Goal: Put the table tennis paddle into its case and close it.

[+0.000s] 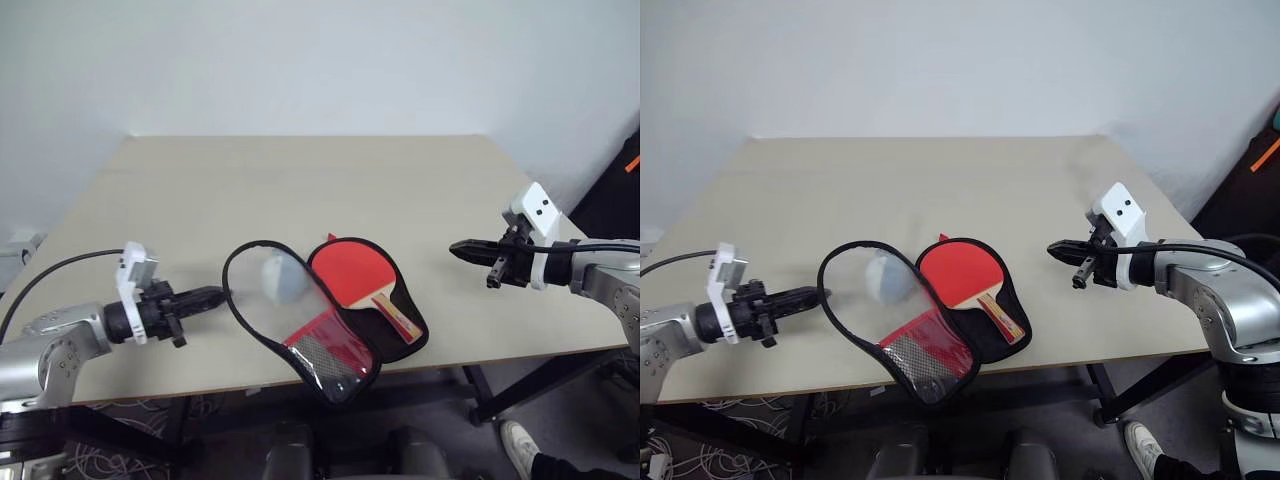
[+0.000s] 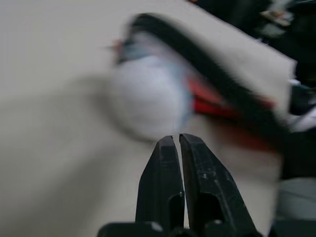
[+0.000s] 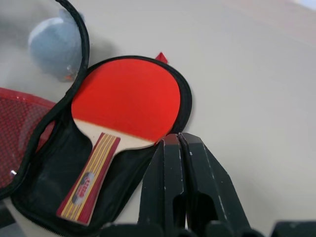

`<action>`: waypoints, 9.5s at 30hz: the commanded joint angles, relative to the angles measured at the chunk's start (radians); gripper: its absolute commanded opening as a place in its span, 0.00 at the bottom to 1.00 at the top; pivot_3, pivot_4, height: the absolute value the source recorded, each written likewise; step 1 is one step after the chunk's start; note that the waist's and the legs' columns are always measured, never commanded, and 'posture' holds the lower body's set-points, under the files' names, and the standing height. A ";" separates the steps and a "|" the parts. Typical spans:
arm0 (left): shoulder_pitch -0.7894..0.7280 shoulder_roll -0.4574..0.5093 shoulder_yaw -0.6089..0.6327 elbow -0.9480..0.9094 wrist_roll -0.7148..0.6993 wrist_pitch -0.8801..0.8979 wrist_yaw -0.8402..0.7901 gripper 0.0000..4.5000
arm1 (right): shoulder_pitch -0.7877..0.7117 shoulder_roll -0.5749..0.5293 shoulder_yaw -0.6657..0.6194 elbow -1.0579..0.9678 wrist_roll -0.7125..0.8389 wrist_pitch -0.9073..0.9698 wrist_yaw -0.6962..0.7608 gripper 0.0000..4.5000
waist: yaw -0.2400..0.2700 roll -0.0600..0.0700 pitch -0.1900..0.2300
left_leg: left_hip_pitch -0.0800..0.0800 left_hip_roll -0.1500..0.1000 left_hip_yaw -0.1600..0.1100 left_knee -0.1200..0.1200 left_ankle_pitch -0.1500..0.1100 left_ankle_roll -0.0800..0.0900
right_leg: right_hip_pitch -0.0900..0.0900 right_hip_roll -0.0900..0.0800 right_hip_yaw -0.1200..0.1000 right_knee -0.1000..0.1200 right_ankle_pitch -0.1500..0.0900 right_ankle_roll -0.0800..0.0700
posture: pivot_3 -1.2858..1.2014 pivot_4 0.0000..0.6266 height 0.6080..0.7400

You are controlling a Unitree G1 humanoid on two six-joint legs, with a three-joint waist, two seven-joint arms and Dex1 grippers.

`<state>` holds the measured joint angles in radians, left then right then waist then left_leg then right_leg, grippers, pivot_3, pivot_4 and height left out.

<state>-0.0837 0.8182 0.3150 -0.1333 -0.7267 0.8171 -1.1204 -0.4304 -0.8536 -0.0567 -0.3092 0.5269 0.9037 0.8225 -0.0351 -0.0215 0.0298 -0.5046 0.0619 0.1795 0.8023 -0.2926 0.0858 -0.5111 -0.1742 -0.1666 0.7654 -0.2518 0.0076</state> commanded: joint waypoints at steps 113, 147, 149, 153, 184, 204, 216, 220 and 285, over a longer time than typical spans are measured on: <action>-0.404 -0.714 -0.262 0.111 -0.262 0.797 1.044 0.00 | -0.010 0.200 -0.062 -0.137 0.103 0.132 -0.295 0.00 | 0.038 0.014 0.003 | 0.004 -0.001 -0.013 0.004 -0.001 0.002 | 0.015 0.001 -0.013 -0.004 0.001 0.000 | 0.52 0.00 0.35; -0.482 -0.232 -0.642 -0.084 -0.231 0.628 0.420 0.14 | -0.049 0.233 0.005 -0.087 0.078 0.087 -0.282 0.00 | 0.036 0.022 0.011 | -0.001 0.000 -0.004 -0.001 -0.001 0.002 | 0.003 0.002 -0.006 -0.003 0.001 0.000 | 0.52 0.00 0.35; -0.480 -0.243 -0.613 -0.090 -0.243 0.651 0.423 0.29 | -0.050 0.234 0.009 -0.085 0.075 0.086 -0.278 0.00 | 0.035 0.022 0.011 | -0.001 0.000 -0.004 -0.001 -0.001 0.002 | 0.003 0.002 -0.006 -0.003 0.001 0.000 | 0.52 0.00 0.35; -0.462 -0.249 -0.538 -0.136 -0.285 0.718 0.433 0.59 | -0.059 0.236 0.019 -0.074 0.068 0.079 -0.269 0.00 | 0.035 0.022 0.011 | -0.001 0.000 -0.004 -0.001 -0.001 0.002 | 0.003 0.002 -0.006 -0.003 0.001 0.000 | 0.52 0.00 0.35; -0.507 -0.060 -0.273 0.232 0.105 -0.022 0.218 0.99 | -0.066 0.483 0.274 0.093 -0.125 -0.032 -0.328 0.00 | -0.018 0.016 0.012 | 0.001 -0.001 0.003 -0.017 0.008 -0.012 | -0.001 0.006 0.000 -0.004 0.002 -0.001 | 0.52 0.00 0.35; -0.351 -0.199 -0.183 0.376 0.106 -0.024 0.191 0.99 | -0.038 0.581 0.426 0.277 -0.244 -0.146 -0.227 0.00 | -0.017 0.009 0.009 | 0.002 0.000 0.001 -0.012 0.008 -0.012 | 0.000 0.007 -0.001 -0.002 0.003 -0.002 | 0.52 0.00 0.35; -0.291 -0.264 -0.214 0.339 0.124 0.005 0.216 0.99 | -0.027 0.606 0.419 0.287 -0.275 -0.147 -0.225 0.00 | -0.017 0.007 0.008 | 0.004 0.003 0.001 -0.011 0.008 -0.012 | 0.002 0.011 0.001 -0.002 0.003 -0.002 | 0.52 0.00 0.35; -0.266 -0.263 -0.223 0.310 0.121 0.028 0.207 0.99 | -0.030 0.608 0.409 0.294 -0.280 -0.143 -0.233 0.00 | -0.017 0.007 0.007 | 0.004 0.004 0.001 -0.010 0.008 -0.012 | 0.002 0.011 0.001 -0.002 0.003 -0.002 | 0.52 0.00 0.35; -1.003 -0.720 -0.395 1.188 0.617 -0.626 0.045 0.21 | 0.007 0.594 0.434 0.271 -0.337 -0.137 -0.190 0.00 | -0.015 0.001 -0.001 | -0.001 0.011 -0.001 0.005 0.002 -0.002 | 0.003 0.017 -0.002 0.001 0.003 -0.003 | 0.52 0.00 0.35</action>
<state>-1.0900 0.0863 -0.0636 1.1139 -0.1204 0.2044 -1.0072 -0.4393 -0.2513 0.3655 -0.0502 0.2003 0.7394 0.6336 -0.0502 -0.0201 0.0290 -0.5059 0.0727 0.1785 0.8071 -0.2906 0.0836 -0.5087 -0.1568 -0.1689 0.7663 -0.2489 0.0050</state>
